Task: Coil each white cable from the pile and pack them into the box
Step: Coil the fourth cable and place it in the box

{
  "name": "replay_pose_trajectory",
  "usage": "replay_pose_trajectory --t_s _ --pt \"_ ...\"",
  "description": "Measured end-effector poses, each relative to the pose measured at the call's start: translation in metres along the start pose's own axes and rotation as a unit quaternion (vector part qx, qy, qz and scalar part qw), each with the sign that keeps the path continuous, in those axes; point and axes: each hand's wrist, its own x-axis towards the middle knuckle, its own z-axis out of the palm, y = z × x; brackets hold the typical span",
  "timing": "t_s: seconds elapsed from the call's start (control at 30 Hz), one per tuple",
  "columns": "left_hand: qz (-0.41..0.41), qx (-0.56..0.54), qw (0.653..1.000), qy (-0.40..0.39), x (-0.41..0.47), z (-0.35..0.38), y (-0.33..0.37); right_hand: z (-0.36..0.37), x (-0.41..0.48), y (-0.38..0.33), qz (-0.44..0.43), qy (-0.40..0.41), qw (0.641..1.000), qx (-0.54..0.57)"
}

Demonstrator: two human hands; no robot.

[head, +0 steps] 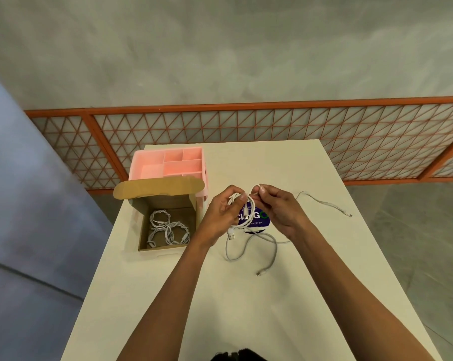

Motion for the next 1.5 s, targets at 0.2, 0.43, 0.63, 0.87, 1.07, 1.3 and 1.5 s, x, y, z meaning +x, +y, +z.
replay_pose_trajectory --t_s 0.2,0.43,0.63,0.87,1.07,1.3,1.5 --pt "0.001 0.006 1.000 0.013 -0.001 0.000 -0.005 0.008 -0.001 0.003 0.072 0.038 0.997 -0.014" --pt "0.007 0.008 1.000 0.012 -0.001 0.000 -0.005 0.012 -0.004 0.003 0.094 0.073 0.993 0.017" --pt "0.013 0.007 1.000 0.016 0.001 0.000 -0.007 0.014 -0.008 0.001 0.091 0.086 0.992 -0.033" --pt "0.018 0.015 0.999 0.029 0.004 0.000 -0.009 0.014 -0.017 -0.004 0.062 0.032 0.987 -0.143" --pt "0.026 0.048 0.997 0.055 0.011 -0.006 -0.019 0.016 -0.018 -0.006 0.056 -0.028 0.971 -0.231" --pt "0.028 0.068 0.994 0.080 0.014 -0.005 -0.023 0.017 -0.015 -0.018 -0.043 0.031 0.898 -0.438" --pt "0.033 0.078 0.992 0.098 0.022 -0.004 -0.027 0.022 -0.012 -0.019 -0.098 0.061 0.814 -0.568"
